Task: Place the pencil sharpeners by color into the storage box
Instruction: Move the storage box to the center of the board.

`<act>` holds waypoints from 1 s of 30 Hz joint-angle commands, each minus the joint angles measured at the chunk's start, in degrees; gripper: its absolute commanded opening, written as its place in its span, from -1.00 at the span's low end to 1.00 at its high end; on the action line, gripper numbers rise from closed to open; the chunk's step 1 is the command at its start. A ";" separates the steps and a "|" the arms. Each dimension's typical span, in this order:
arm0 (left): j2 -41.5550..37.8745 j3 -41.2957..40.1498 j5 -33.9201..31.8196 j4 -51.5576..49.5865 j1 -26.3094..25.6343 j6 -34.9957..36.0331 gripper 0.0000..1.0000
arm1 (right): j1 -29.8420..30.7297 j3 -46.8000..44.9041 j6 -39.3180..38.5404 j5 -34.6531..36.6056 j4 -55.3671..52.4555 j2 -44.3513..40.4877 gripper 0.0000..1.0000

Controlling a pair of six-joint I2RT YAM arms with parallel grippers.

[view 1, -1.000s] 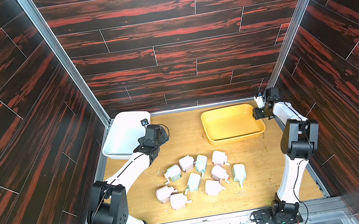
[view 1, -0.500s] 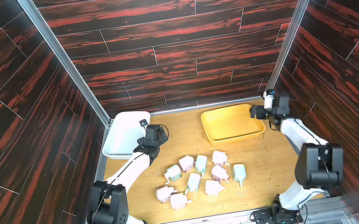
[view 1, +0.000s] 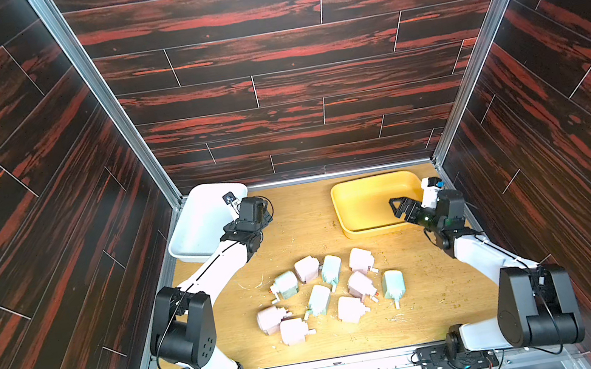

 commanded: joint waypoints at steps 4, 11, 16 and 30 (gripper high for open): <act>2.97 5.76 -2.90 -3.49 2.39 -4.78 1.00 | 2.73 -3.49 -2.05 0.39 1.98 -4.99 0.97; 8.06 11.79 -0.93 -6.71 5.22 -8.11 1.00 | 2.87 -3.36 -3.56 -0.37 1.44 -6.09 0.95; 12.78 17.72 -2.83 -9.35 5.67 -8.89 1.00 | 3.13 -2.75 -4.20 -0.51 0.21 -5.73 0.92; 26.82 33.69 4.20 -19.46 8.01 15.02 1.00 | 3.81 -0.72 -5.61 1.50 -4.66 -7.21 0.90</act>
